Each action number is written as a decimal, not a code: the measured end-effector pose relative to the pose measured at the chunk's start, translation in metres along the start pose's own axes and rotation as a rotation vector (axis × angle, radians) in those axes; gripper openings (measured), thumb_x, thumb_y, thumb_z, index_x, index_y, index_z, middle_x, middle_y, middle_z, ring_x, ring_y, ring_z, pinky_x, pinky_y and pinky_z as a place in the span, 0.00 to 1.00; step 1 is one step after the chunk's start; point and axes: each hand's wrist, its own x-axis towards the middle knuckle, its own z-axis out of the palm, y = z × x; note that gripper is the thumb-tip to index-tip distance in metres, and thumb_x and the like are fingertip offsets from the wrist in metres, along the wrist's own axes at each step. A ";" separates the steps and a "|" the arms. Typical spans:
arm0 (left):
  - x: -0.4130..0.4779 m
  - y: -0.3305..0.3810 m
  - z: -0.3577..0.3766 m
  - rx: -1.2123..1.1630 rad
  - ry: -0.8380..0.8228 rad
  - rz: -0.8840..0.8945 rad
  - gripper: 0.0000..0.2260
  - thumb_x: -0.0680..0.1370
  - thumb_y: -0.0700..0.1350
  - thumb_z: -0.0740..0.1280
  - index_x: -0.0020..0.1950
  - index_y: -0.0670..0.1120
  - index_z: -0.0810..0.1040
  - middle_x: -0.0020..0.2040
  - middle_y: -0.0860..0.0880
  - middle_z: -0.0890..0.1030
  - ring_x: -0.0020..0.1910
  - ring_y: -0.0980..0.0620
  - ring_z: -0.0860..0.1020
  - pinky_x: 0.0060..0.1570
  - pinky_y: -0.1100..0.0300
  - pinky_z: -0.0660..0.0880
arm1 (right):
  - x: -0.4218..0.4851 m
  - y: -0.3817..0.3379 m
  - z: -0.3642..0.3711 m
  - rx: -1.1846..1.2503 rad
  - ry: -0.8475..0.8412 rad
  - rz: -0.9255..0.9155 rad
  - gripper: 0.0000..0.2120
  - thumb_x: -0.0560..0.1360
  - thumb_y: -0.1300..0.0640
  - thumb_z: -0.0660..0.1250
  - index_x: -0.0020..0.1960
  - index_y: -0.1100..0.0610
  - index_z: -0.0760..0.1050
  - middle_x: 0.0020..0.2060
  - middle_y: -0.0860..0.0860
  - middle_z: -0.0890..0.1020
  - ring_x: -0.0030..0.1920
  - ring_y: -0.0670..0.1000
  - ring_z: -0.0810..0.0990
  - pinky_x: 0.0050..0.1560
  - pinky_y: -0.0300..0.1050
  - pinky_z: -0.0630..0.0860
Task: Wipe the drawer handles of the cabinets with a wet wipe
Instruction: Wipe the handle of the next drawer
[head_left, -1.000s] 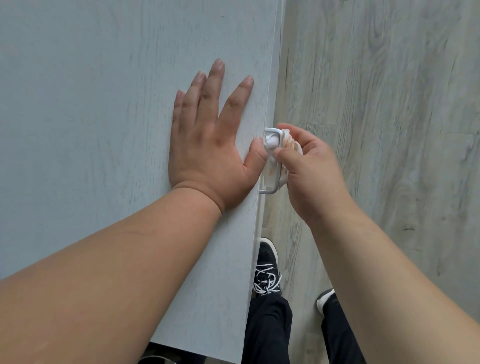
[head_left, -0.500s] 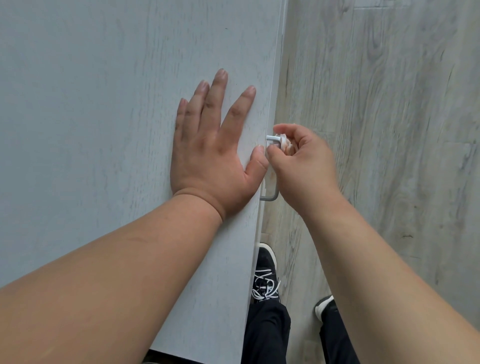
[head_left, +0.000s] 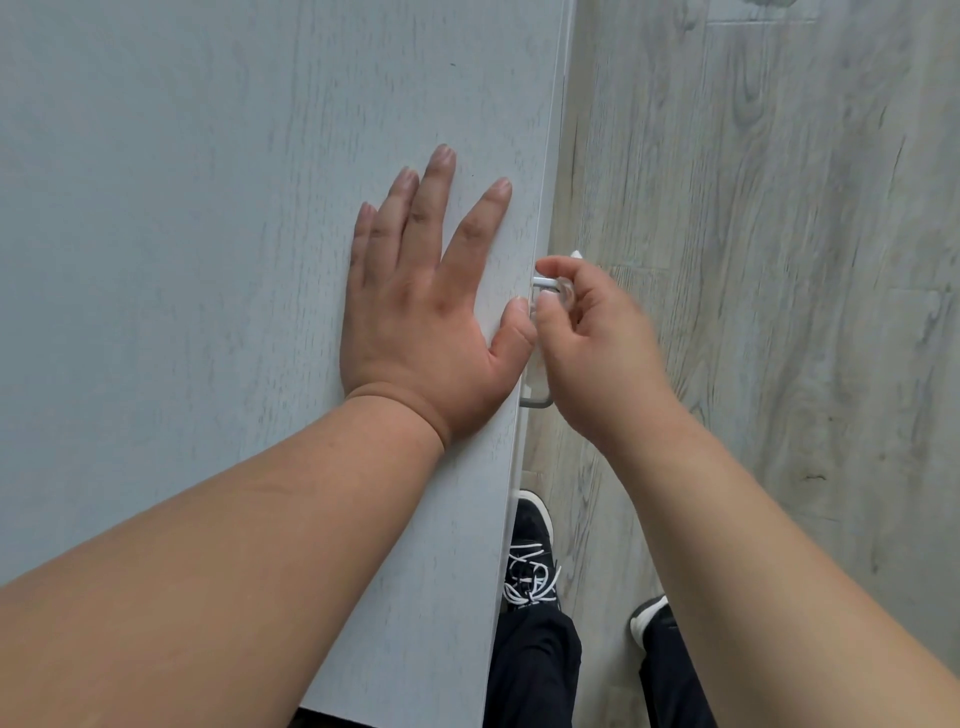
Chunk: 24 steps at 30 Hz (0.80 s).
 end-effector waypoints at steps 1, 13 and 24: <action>0.000 0.000 0.000 -0.001 -0.001 0.000 0.34 0.76 0.58 0.60 0.82 0.51 0.65 0.83 0.42 0.60 0.82 0.38 0.59 0.79 0.36 0.55 | -0.002 0.000 0.000 0.063 -0.032 0.035 0.15 0.81 0.57 0.65 0.66 0.47 0.76 0.43 0.41 0.79 0.40 0.40 0.78 0.46 0.36 0.75; 0.000 0.000 0.001 0.008 0.002 0.003 0.33 0.76 0.58 0.60 0.82 0.51 0.65 0.83 0.42 0.60 0.82 0.38 0.59 0.79 0.36 0.55 | 0.004 -0.001 -0.001 -0.075 0.058 -0.041 0.10 0.81 0.54 0.66 0.62 0.49 0.77 0.41 0.43 0.80 0.41 0.44 0.77 0.45 0.40 0.73; 0.000 0.001 0.000 0.009 -0.001 -0.001 0.33 0.76 0.58 0.60 0.82 0.51 0.65 0.83 0.42 0.60 0.82 0.38 0.59 0.80 0.37 0.54 | 0.001 -0.002 -0.005 -0.334 0.121 -0.308 0.04 0.82 0.58 0.63 0.54 0.59 0.73 0.36 0.48 0.76 0.37 0.57 0.76 0.37 0.57 0.74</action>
